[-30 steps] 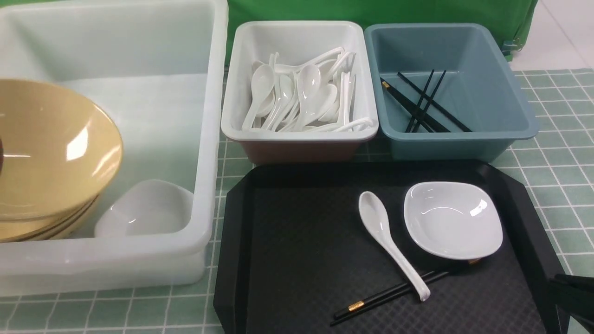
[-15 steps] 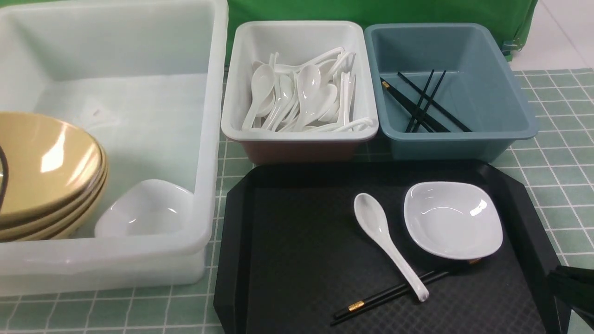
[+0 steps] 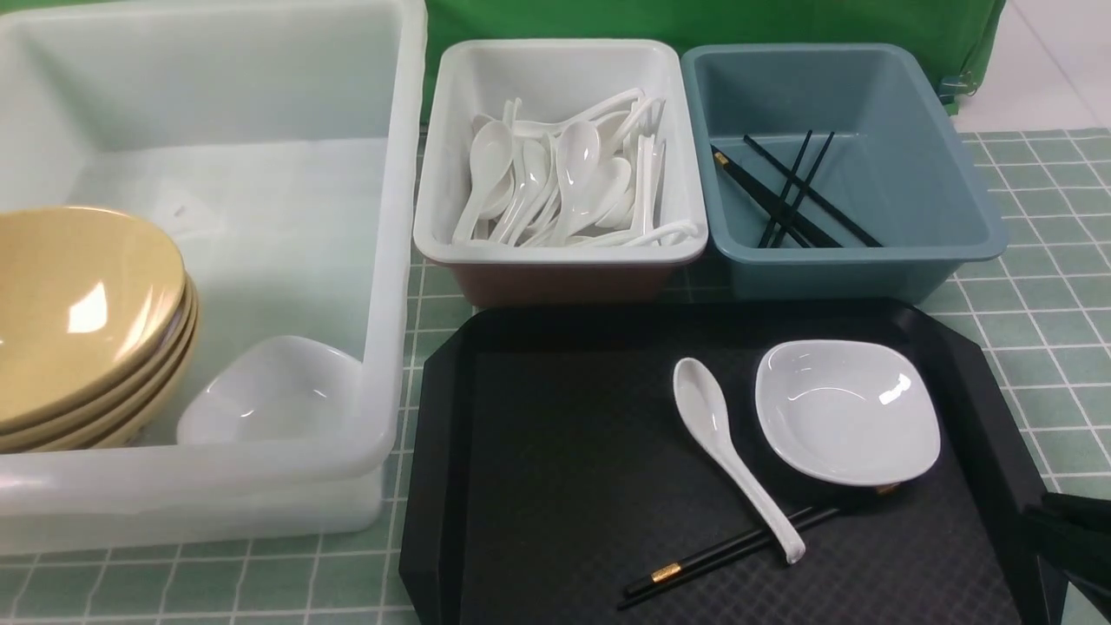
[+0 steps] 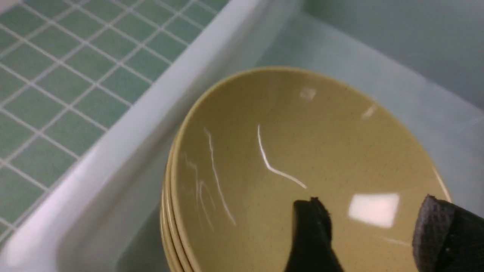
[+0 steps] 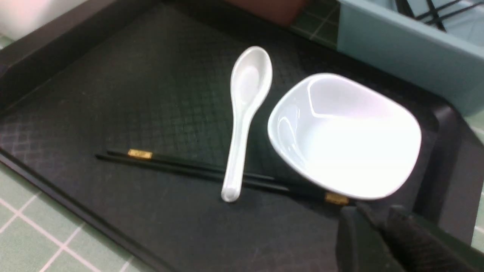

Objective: On blue table put chopsticks spoon bowls plates into blue grey white boxes.
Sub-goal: 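Reach down and grasp the white spoon resting in the bowl with the right gripper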

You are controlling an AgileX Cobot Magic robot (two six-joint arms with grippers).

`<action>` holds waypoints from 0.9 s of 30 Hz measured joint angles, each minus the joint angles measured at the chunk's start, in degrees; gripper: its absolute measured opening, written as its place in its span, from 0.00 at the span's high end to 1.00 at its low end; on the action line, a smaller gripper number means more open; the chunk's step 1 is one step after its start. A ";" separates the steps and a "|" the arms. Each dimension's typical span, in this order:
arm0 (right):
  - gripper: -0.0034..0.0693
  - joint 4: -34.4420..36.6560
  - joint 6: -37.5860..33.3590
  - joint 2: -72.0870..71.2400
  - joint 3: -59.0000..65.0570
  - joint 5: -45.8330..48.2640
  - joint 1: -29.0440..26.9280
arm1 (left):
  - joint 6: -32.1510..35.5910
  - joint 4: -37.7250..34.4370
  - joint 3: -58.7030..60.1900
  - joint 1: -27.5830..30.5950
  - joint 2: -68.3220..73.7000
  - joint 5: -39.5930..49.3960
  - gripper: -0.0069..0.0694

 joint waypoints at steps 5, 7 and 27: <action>0.73 0.00 2.57 0.04 0.46 -1.28 0.00 | 6.57 -8.74 0.00 -0.61 5.06 4.77 0.84; 0.69 0.00 3.93 0.89 -0.39 -0.14 0.00 | 15.41 -14.76 0.00 -3.78 5.89 8.36 0.90; 0.33 6.13 3.14 46.28 -23.99 13.36 1.97 | 22.10 -1.83 5.61 -41.27 -20.74 8.16 0.90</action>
